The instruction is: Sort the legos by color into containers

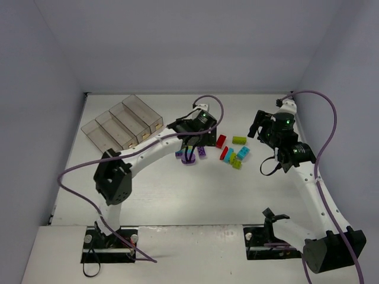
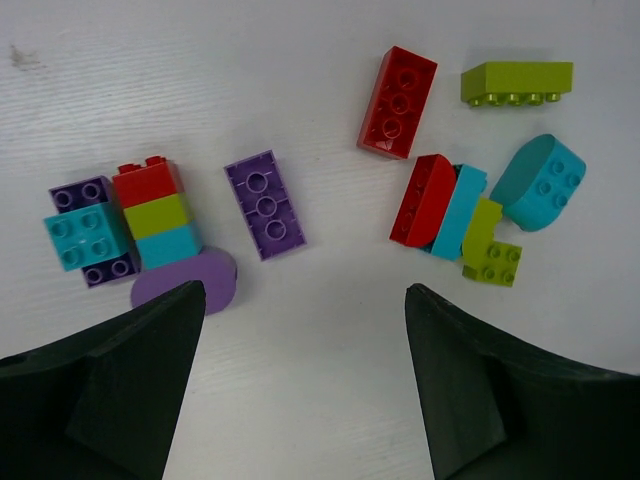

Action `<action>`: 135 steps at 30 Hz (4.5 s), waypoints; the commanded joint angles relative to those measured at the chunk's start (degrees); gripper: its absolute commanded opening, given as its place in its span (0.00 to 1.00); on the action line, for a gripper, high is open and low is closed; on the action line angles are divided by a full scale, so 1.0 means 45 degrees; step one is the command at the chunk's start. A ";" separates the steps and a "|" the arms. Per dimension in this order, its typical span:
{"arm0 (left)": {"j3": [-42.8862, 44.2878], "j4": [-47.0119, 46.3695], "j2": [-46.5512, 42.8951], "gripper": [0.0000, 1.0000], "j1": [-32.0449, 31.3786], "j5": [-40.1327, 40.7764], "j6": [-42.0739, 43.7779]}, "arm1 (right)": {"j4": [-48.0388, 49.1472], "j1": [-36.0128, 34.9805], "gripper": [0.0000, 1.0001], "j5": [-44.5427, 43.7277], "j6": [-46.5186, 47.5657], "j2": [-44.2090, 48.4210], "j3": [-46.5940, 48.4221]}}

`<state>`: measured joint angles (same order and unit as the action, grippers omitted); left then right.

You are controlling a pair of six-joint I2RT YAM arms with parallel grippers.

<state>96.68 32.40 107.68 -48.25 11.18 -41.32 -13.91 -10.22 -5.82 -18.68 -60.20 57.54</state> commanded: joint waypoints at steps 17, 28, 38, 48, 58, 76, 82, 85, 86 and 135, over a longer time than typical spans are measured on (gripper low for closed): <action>0.4060 0.1686 0.4801 0.55 0.0116 0.1422 -0.1306 | -0.0209 -0.0034 0.79 0.0142 -0.0654 0.1015 -0.0696; 0.4374 0.1726 0.4689 0.19 0.0683 0.1499 -0.1229 | -0.0268 -0.0034 0.79 0.0122 -0.0635 0.1367 -0.0989; 0.4784 0.1745 0.1444 0.11 0.3355 0.2027 -0.0135 | -0.0268 -0.0054 0.79 0.0357 -0.0362 0.1094 -0.0677; 0.5504 0.0437 0.2981 0.12 0.6619 0.0797 0.1328 | -0.0248 -0.0054 0.79 0.0474 -0.0166 0.0488 -0.0423; 0.7402 0.1139 0.4978 0.20 0.8026 0.0465 0.1136 | -0.0326 -0.0054 0.79 0.0630 -0.0185 0.0781 -0.0599; 0.5743 0.0437 0.3671 0.64 0.8144 -0.0588 0.1974 | -0.0443 -0.0054 0.83 0.0474 -0.0635 0.1035 -0.0892; 0.3985 -0.1006 0.1641 0.64 0.6663 -0.2266 0.4468 | -0.0522 -0.0034 0.83 0.0259 -0.0557 0.1250 -0.0872; 0.3554 -0.1224 0.1365 0.64 0.5142 -0.3340 0.5411 | -0.0580 -0.0034 0.83 0.0259 -0.0537 0.1386 -0.0892; 0.3534 -0.1224 0.1364 0.64 0.4846 -0.3885 0.5509 | -0.0619 -0.0034 0.82 0.0279 -0.0595 0.1464 -0.0911; 0.5197 -0.2669 0.4649 0.10 0.0975 -0.1041 0.5277 | -0.0854 -0.0034 0.82 0.0728 -0.0733 0.1797 -0.1869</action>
<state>120.75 24.67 139.02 -44.80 1.89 -17.19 -19.79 -10.22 -2.13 -23.14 -51.11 47.72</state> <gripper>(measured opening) 0.273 0.825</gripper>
